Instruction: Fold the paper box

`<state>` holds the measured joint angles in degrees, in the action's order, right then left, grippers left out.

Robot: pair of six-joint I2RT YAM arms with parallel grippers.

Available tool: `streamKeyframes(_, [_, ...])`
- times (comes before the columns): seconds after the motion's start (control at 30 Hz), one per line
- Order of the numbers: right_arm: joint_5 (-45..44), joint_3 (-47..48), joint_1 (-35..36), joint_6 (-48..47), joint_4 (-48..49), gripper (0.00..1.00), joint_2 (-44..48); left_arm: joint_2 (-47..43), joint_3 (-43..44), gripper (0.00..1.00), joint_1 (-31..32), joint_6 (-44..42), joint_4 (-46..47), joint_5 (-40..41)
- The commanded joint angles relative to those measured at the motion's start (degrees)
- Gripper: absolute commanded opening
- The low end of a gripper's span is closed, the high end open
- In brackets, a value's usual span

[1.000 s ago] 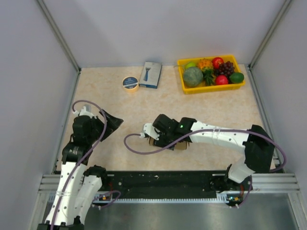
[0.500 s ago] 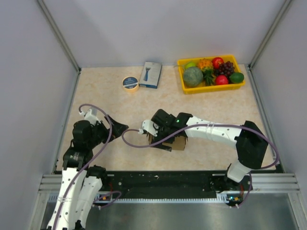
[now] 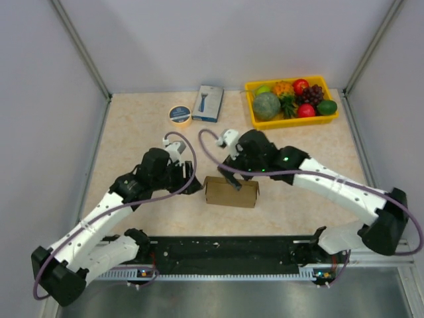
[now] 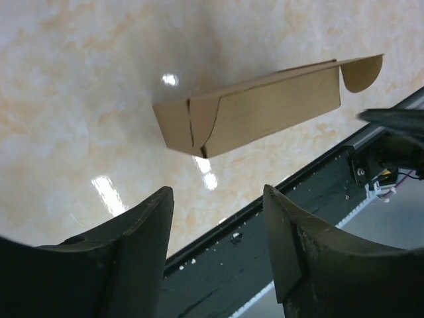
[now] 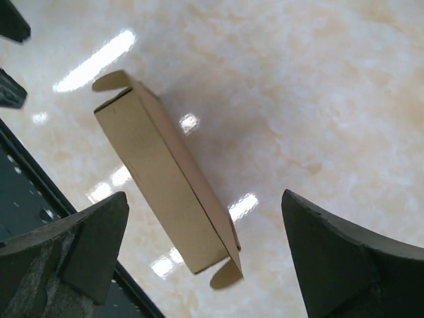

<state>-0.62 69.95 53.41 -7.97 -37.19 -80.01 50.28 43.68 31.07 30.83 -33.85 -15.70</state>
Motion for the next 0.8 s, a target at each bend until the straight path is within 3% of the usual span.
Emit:
streamKeyframes(0.0, [-3.3,-0.9,-5.9,23.1,-3.3,0.95,13.4,5.4,7.6,0.57,4.4,-7.7,-1.3,9.1])
streamKeyframes(0.07, [0.1,-2.6,-9.7,31.7,-7.1,0.85,15.1,9.7,10.5,0.54,5.7,-8.8,-2.3,9.9])
streamKeyframes(0.17, [0.0,-5.2,-11.7,37.5,-13.8,0.74,17.6,14.7,13.9,0.48,6.9,-10.5,-4.6,10.3])
streamKeyframes(0.23, [-0.6,-7.5,-11.7,39.0,-14.9,0.5,20.1,17.0,15.7,0.44,7.2,-11.2,-5.3,9.4])
streamKeyframes(0.5, [-0.2,-12.6,-11.5,39.4,-10.9,0.44,20.8,22.0,18.6,0.36,8.5,-12.5,-6.1,7.7])
streamKeyframes(0.57, [-0.2,-12.8,-11.5,39.4,-10.5,0.39,20.1,23.2,19.0,0.35,8.8,-12.2,-6.7,7.4])
streamKeyframes(0.77, [0.3,-14.3,-11.0,39.2,-9.4,0.37,18.8,24.3,19.4,0.32,9.7,-11.9,-6.8,7.3])
